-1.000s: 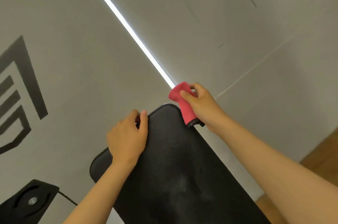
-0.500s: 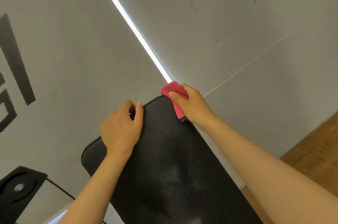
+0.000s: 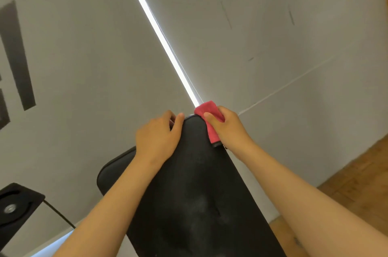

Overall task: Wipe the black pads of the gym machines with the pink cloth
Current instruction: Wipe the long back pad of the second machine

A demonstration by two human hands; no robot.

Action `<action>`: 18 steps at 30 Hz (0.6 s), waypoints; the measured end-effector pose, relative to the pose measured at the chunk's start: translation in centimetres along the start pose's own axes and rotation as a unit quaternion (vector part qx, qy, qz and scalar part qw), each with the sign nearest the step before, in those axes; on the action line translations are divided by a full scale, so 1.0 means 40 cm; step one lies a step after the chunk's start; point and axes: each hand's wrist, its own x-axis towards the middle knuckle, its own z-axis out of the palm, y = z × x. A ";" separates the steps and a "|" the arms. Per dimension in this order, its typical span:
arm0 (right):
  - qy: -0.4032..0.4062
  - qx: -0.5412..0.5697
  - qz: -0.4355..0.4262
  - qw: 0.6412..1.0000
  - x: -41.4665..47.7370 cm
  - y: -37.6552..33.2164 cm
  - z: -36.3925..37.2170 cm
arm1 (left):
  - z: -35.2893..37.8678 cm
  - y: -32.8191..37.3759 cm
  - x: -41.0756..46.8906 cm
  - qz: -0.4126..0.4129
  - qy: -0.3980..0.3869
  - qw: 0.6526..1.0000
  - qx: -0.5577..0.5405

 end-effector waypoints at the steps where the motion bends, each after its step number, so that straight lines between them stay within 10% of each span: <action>1: 0.000 -0.003 0.003 1.000 0.001 0.003 0.002 | 0.004 0.019 0.011 0.006 0.000 1.000 0.009; 18: -0.092 0.145 -0.052 0.984 0.106 0.044 0.009 | 0.045 0.052 0.032 -0.008 0.077 0.993 0.083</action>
